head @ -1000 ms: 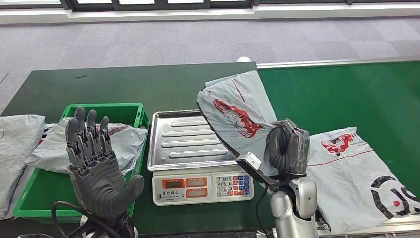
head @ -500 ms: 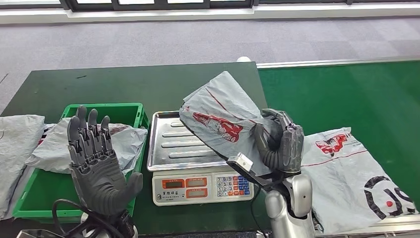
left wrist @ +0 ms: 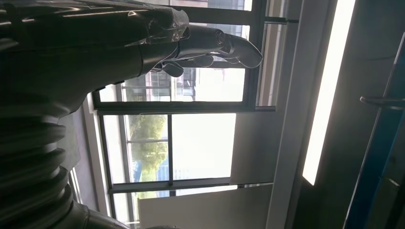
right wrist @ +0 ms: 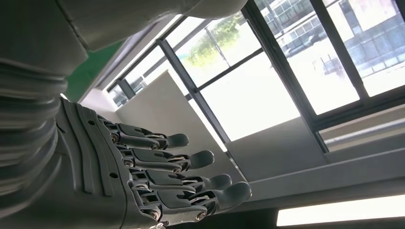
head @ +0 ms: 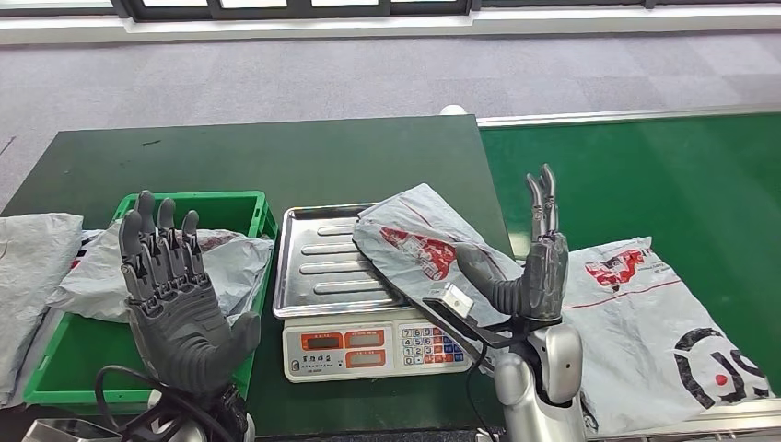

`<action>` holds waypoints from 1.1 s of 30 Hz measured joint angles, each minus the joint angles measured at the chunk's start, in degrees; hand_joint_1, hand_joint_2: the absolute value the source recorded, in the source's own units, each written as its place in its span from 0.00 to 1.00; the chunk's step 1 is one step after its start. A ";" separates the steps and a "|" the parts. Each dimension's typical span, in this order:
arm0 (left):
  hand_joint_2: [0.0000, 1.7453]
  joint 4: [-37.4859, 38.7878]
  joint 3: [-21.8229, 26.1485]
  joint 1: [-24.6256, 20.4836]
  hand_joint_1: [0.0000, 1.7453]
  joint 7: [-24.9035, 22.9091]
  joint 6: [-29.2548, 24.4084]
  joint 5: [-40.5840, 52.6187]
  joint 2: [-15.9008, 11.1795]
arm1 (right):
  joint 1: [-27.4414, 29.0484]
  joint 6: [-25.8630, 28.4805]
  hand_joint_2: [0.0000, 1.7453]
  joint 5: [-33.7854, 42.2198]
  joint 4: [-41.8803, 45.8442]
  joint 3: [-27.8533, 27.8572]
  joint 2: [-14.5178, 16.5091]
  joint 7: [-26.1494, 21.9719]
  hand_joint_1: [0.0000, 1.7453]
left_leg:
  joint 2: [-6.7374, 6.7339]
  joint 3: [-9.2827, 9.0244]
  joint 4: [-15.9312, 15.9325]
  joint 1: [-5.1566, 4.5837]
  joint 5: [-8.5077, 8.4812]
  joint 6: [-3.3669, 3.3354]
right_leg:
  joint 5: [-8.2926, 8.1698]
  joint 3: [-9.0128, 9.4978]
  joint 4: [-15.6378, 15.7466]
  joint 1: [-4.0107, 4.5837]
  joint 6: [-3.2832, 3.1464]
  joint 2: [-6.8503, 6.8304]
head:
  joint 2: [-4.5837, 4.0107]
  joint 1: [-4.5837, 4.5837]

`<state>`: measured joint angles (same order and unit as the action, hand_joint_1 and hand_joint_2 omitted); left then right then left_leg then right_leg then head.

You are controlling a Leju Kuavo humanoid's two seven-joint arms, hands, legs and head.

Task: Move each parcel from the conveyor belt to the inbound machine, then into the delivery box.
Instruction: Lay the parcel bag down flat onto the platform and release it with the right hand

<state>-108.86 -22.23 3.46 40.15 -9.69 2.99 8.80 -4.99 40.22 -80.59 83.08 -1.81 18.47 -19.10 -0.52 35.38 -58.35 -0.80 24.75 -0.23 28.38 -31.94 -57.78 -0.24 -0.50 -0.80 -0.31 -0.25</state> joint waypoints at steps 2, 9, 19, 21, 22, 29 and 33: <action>1.00 0.03 0.12 -0.15 0.00 0.00 0.39 0.00 0.07 | -0.01 0.00 1.00 -0.01 -0.07 0.00 0.00 0.03 0.00 | 0.00 0.00 0.00 0.00 0.00 0.00 | 0.00 0.00 0.00 0.00 0.00 0.00 | 0.00 0.00; 1.00 0.44 0.92 -0.71 0.00 0.00 2.06 0.00 0.44 | 0.11 0.00 1.00 1.00 0.68 0.04 -0.01 -1.13 0.00 | 0.00 0.00 0.00 0.00 0.00 0.00 | 0.00 -0.06 0.00 -0.01 0.00 0.00 | 0.00 -0.01; 1.00 11.49 1.11 -5.31 0.00 -0.05 4.08 1.17 3.10 | 3.18 0.09 1.00 16.15 18.26 3.19 -0.16 -13.88 0.00 | 0.05 -0.02 -0.05 -0.05 0.01 -0.02 | -0.02 -0.08 0.01 -0.09 0.04 -0.06 | 0.00 -0.01; 1.00 17.55 1.05 -7.95 0.00 -0.04 2.44 2.81 4.14 | 3.83 0.08 1.00 18.01 22.23 3.59 -0.20 -14.90 0.00 | 0.01 -0.03 -0.06 -0.06 0.00 -0.02 | -0.04 -0.08 0.01 -0.12 0.05 -0.03 | 0.00 -0.01; 1.00 21.18 1.02 -9.33 0.00 -0.10 1.24 3.80 4.57 | 4.13 0.07 1.00 18.69 24.12 3.66 -0.22 -15.18 0.00 | -0.01 -0.04 -0.06 -0.06 0.00 -0.03 | -0.06 -0.08 0.01 -0.14 0.06 -0.02 | 0.00 -0.01; 1.00 43.34 0.99 -18.13 0.00 -0.07 -4.37 8.43 6.93 | 5.77 -0.03 1.00 23.99 31.90 3.90 -0.34 -18.47 0.00 | -0.19 -0.06 -0.06 -0.03 -0.03 -0.02 | -0.16 -0.06 0.01 -0.15 0.05 0.15 | 0.00 -0.02; 1.00 52.72 0.97 -22.62 0.00 -0.03 -5.32 7.05 8.47 | 6.68 -0.08 1.00 25.55 32.50 3.84 -0.37 -19.78 0.00 | -0.19 -0.04 -0.06 -0.03 -0.03 -0.02 | -0.17 -0.03 0.01 -0.14 0.06 0.17 | 0.00 -0.02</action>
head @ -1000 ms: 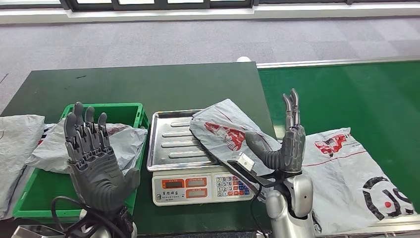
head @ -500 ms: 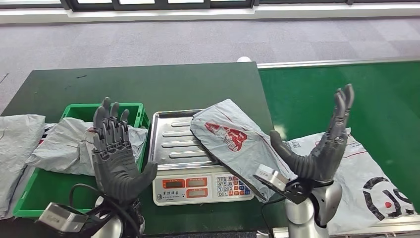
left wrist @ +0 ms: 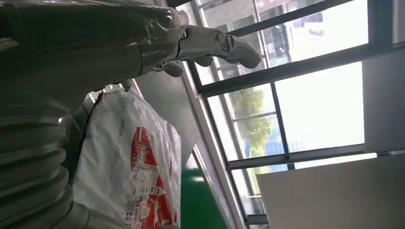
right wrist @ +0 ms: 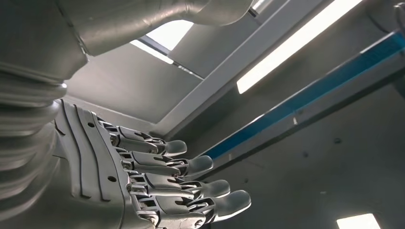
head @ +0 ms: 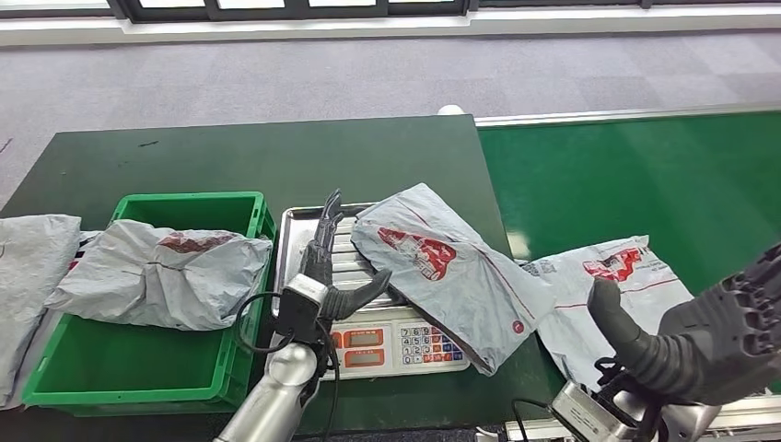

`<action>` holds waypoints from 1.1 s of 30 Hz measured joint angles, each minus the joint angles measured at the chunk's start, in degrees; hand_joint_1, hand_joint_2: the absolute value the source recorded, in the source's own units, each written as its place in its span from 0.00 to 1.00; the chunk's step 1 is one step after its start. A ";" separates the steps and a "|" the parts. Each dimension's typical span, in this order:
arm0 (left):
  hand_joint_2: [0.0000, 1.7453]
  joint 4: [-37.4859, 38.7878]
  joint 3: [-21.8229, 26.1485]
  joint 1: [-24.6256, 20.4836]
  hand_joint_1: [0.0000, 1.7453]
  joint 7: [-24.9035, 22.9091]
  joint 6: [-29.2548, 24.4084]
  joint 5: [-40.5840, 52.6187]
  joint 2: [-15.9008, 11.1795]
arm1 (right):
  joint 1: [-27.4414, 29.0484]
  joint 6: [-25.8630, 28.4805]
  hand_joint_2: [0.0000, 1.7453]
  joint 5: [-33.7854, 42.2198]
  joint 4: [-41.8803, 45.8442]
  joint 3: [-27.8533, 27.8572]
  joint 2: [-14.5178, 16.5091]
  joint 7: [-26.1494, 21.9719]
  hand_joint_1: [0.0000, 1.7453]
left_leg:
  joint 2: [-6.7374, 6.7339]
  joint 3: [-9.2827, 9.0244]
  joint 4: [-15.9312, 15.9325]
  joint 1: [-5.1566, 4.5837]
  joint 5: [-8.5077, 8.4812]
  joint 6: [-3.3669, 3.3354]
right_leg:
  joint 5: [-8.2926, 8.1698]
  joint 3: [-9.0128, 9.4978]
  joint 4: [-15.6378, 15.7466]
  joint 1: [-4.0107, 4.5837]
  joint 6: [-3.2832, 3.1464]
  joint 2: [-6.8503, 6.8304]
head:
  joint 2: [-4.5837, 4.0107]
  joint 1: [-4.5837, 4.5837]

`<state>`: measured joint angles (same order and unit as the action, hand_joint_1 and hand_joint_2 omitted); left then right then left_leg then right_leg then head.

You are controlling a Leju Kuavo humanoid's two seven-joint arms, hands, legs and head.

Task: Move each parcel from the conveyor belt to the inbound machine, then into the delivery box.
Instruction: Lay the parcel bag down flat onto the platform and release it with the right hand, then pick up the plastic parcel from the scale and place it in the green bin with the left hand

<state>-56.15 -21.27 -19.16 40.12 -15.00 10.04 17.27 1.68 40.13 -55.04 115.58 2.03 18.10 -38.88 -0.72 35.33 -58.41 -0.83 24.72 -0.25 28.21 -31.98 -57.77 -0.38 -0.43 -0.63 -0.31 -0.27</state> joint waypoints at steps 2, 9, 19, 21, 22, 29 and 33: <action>1.00 4.31 -0.20 -2.31 0.00 -0.03 -0.50 -1.60 0.84 | 0.05 -0.02 1.00 -0.81 -0.02 -0.38 0.00 0.82 0.00 | 0.02 0.00 0.00 0.00 0.00 0.00 | 0.00 0.02 0.00 0.01 0.00 -0.02 | 0.00 0.01; 1.00 13.25 -1.75 -7.24 0.00 -2.40 -2.56 -3.45 2.55 | 0.21 -0.03 1.00 -0.26 -0.31 -1.91 -0.04 -0.31 0.00 | 0.06 0.02 0.00 0.00 0.00 0.00 | 0.01 0.01 0.00 0.05 0.01 -0.03 | 0.01 0.01; 1.00 21.23 -19.68 -13.46 0.00 -19.76 -12.92 -6.43 2.68 | -0.02 -0.07 1.00 2.38 -3.90 -4.23 -0.14 -0.88 0.00 | 0.05 0.03 0.00 -0.04 0.00 -0.01 | 0.00 0.02 0.00 0.07 0.02 -0.03 | 0.00 0.01; 1.00 22.58 -22.08 -14.15 0.00 -21.39 -13.82 -6.38 2.68 | -0.15 -0.07 1.00 2.38 -4.55 -4.87 -0.15 -0.88 0.00 | 0.07 0.03 0.00 -0.04 0.00 -0.01 | 0.01 0.03 0.00 0.07 0.01 -0.03 | 0.00 0.01; 1.00 23.34 -23.16 -14.52 0.00 -22.40 -14.41 -6.22 2.68 | -0.22 -0.07 1.00 2.34 -4.89 -5.13 -0.16 -0.88 0.00 | 0.07 0.03 0.00 -0.03 0.00 -0.01 | 0.01 0.02 0.00 0.07 0.01 -0.03 | 0.00 0.01; 1.00 28.27 -30.72 -16.39 0.25 -28.74 -18.54 -3.57 2.66 | -0.62 -0.07 1.00 2.21 -7.41 -5.49 -0.20 -0.88 0.00 | 0.08 0.04 0.01 -0.03 0.00 -0.01 | 0.01 0.03 0.00 0.09 0.01 -0.03 | 0.00 0.02; 1.00 29.96 -32.84 -17.11 1.00 -29.15 -17.73 -2.85 2.67 | -0.74 -0.07 1.00 2.11 -8.25 -5.91 -0.22 -0.73 0.00 | 0.08 0.04 0.01 -0.03 0.00 -0.01 | 0.01 0.04 0.00 0.09 0.01 -0.04 | 0.00 0.01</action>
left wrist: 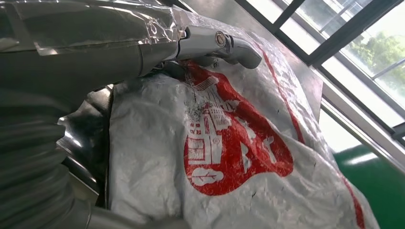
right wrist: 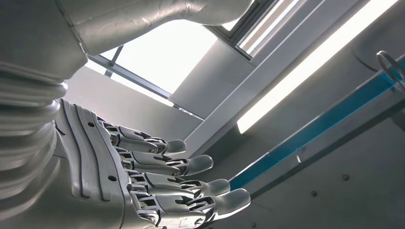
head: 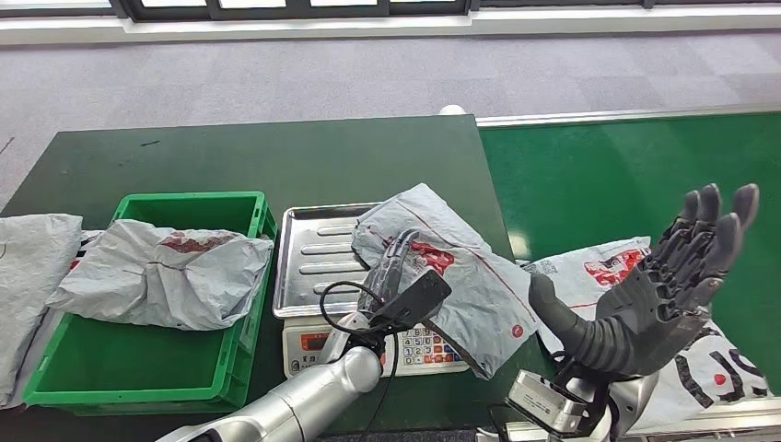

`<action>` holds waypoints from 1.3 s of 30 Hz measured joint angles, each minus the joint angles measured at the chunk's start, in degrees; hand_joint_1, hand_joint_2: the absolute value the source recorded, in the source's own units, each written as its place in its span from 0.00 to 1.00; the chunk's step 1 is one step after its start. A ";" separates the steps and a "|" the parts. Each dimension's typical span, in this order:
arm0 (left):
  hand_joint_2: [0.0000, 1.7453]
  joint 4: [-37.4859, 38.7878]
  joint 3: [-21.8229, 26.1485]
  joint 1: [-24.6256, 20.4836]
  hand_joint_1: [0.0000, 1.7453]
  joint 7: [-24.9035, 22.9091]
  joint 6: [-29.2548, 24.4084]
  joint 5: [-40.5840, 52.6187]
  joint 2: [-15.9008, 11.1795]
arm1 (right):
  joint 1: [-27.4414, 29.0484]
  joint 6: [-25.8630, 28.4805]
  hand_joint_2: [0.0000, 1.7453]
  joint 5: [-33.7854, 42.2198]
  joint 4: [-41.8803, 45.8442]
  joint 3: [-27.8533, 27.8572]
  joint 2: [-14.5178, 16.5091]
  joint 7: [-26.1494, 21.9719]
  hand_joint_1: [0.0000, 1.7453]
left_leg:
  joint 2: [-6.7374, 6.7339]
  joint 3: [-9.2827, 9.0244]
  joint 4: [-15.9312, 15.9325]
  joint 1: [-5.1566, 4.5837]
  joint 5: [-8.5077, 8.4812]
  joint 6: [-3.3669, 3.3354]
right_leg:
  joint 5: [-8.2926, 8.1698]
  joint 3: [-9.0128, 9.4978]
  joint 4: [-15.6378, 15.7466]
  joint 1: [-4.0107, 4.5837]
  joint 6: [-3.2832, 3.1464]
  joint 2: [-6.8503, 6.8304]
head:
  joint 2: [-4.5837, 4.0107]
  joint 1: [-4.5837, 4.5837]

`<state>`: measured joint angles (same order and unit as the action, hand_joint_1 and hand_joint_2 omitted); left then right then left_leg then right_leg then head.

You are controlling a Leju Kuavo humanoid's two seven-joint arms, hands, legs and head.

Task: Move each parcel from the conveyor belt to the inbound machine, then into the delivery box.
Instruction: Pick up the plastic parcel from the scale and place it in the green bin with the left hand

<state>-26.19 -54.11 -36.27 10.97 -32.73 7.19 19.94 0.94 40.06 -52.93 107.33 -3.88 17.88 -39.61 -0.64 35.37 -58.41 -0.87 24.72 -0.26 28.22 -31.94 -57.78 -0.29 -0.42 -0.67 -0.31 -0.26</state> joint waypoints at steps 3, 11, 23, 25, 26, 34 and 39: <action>1.00 1.21 -1.36 -0.60 1.00 -0.29 1.27 0.85 -0.01 | -0.12 0.00 1.00 0.08 -0.52 -0.45 -0.02 -0.11 0.00 | 0.01 0.00 0.00 0.00 0.00 0.00 | 0.00 0.01 0.00 0.00 0.00 -0.01 | 0.00 0.00; 1.00 3.23 -3.32 -1.99 1.00 -0.70 1.57 1.74 -0.01 | -0.26 0.00 1.00 0.27 -1.46 -0.70 -0.03 -0.15 0.00 | 0.05 -0.02 0.00 0.00 -0.01 -0.01 | 0.00 0.05 0.00 0.00 0.00 -0.05 | 0.00 0.00; 1.00 4.34 -4.55 -2.65 1.00 -1.40 2.17 2.92 -0.02 | -0.33 0.00 1.00 -0.27 -2.40 -0.86 -0.04 -0.15 0.00 | 0.05 -0.02 0.00 0.00 -0.01 -0.01 | 0.00 0.06 0.00 0.00 0.00 -0.05 | 0.00 0.00; 1.00 4.79 -4.55 -2.65 1.00 -0.97 1.93 3.44 -0.03 | -0.36 0.00 1.00 -0.15 -2.57 -0.86 -0.04 -0.15 0.00 | 0.04 -0.02 0.00 0.00 -0.01 -0.01 | 0.00 0.06 0.00 0.01 0.00 -0.05 | 0.00 -0.01; 1.00 4.95 -4.55 -2.65 1.00 -1.02 1.64 4.03 -0.03 | -0.37 0.00 1.00 -0.06 -2.70 -0.86 -0.04 -0.15 0.00 | 0.04 -0.03 0.00 0.01 -0.01 -0.01 | 0.00 0.06 0.00 0.01 0.00 -0.05 | 0.00 -0.01; 1.00 1.65 2.02 0.45 1.00 1.96 -6.76 26.25 -0.03 | -0.36 0.02 1.00 -0.68 -3.29 -0.78 -0.04 -0.15 0.00 | 0.03 -0.01 0.00 -0.01 -0.01 -0.01 | 0.00 0.02 0.00 -0.01 0.00 -0.05 | 0.00 0.00; 1.00 -14.23 19.81 8.74 1.00 20.81 -7.42 34.06 -0.12 | -0.18 0.02 1.00 -0.46 -3.29 -0.49 -0.06 -0.14 0.00 | -0.14 0.02 0.00 -0.03 0.01 -0.02 | 0.00 -0.09 0.00 -0.02 0.00 0.12 | 0.00 0.00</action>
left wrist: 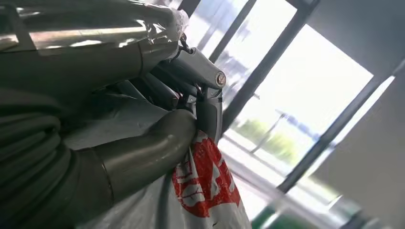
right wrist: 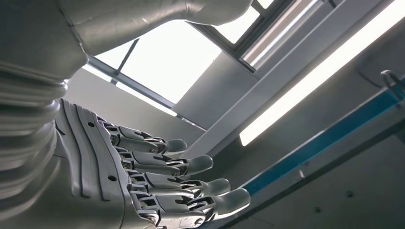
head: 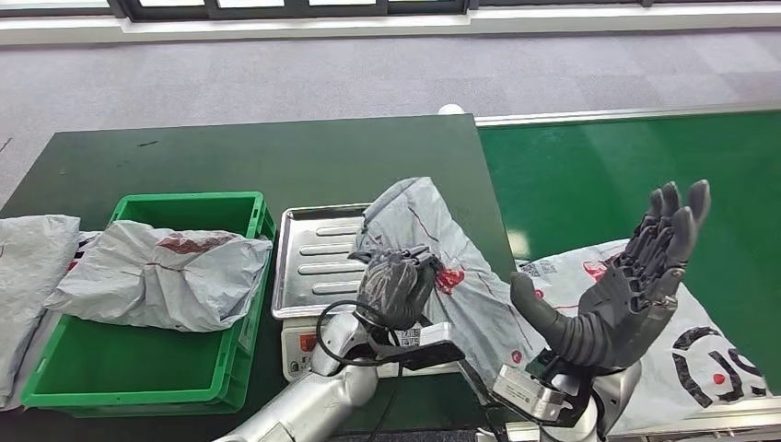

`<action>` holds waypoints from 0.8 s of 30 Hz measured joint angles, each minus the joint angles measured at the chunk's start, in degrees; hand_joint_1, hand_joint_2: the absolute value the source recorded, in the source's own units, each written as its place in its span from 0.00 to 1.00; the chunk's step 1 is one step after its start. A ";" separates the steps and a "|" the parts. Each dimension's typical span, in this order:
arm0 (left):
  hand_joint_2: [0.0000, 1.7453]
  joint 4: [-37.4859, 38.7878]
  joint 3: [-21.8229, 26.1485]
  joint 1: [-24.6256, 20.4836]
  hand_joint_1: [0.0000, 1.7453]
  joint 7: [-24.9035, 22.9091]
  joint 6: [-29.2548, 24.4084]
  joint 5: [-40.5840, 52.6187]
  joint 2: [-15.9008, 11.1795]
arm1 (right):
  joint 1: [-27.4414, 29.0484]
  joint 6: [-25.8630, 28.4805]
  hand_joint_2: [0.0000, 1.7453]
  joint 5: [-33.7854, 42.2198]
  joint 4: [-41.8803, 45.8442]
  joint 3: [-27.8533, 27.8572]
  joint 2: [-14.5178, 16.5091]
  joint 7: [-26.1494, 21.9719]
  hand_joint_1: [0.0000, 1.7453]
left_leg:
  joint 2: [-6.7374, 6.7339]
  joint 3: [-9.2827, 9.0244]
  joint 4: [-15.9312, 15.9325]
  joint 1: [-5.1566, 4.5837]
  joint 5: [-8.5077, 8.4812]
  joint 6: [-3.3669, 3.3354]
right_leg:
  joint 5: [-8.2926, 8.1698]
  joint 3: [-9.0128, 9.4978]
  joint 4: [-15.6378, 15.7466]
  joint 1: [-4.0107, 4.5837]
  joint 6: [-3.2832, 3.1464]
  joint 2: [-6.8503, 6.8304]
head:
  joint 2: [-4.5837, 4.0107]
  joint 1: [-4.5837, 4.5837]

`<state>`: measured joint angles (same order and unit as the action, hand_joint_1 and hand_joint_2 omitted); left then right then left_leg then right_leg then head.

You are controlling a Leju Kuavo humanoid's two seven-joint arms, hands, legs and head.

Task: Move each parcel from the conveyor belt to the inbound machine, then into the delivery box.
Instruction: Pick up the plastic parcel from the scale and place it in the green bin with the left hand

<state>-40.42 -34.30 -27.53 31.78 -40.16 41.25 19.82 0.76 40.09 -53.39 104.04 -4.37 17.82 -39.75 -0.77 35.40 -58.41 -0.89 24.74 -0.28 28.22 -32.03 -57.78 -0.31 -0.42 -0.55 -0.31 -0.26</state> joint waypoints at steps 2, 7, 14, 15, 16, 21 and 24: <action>1.00 -8.81 7.25 2.86 1.00 6.46 -0.07 -1.84 -0.21 | 0.02 0.02 1.00 0.34 0.00 0.25 -0.01 0.00 0.00 | -0.06 0.01 0.01 0.02 0.01 0.01 | 0.00 -0.04 0.00 0.00 -0.01 0.06 | 0.00 -0.01; 1.00 -29.73 16.43 7.62 1.00 8.13 -0.10 -4.19 -1.21 | 0.14 0.04 1.00 0.96 0.02 1.19 -0.01 -0.01 0.00 | 0.03 0.03 0.02 0.14 -0.02 0.06 | 0.02 0.01 -0.02 0.06 -0.04 0.01 | 0.00 -0.01; 1.00 -48.00 19.06 10.64 1.00 8.38 -0.08 -3.16 -2.04 | 0.22 0.04 1.00 1.28 0.01 1.79 -0.01 0.03 0.00 | 0.18 0.09 0.03 0.12 -0.02 0.06 | 0.03 0.04 -0.03 0.12 -0.03 -0.08 | 0.00 -0.01; 1.00 -49.64 19.11 10.86 1.00 8.39 -0.08 -2.58 -2.11 | 0.22 0.04 1.00 1.38 0.01 1.79 -0.01 -0.01 0.00 | 0.19 0.10 0.03 0.11 -0.02 0.06 | 0.03 0.04 -0.03 0.11 -0.03 -0.10 | 0.00 -0.01; 1.00 -51.09 19.19 11.05 1.00 8.41 -0.08 -2.08 -2.18 | 0.22 0.04 1.00 1.42 0.00 1.79 -0.01 -0.01 0.00 | 0.20 0.10 0.03 0.10 -0.02 0.05 | 0.03 0.04 -0.03 0.11 -0.03 -0.11 | 0.00 -0.01; 1.00 -55.53 20.00 11.75 1.00 8.37 -0.07 -1.41 -2.41 | 0.22 0.02 1.00 1.40 0.00 1.80 -0.01 -0.01 0.00 | 0.20 0.10 0.02 0.09 -0.02 0.05 | 0.03 0.04 -0.02 0.10 -0.03 -0.16 | 0.00 -0.02; 1.00 -56.90 20.12 11.94 1.00 8.37 -0.04 -1.33 -2.44 | 0.22 0.03 1.00 1.39 0.00 1.81 -0.01 -0.01 0.00 | 0.21 0.10 0.02 0.09 -0.03 0.04 | 0.03 0.04 -0.02 0.10 -0.03 -0.18 | 0.00 -0.02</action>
<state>-97.32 -14.18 -15.59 40.15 -40.19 39.92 17.38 0.98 40.11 -52.00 104.04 -2.56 17.81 -39.76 -0.56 35.50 -58.39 -0.80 24.71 -0.23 28.25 -31.99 -57.81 -0.21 -0.45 -0.72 -0.31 -0.27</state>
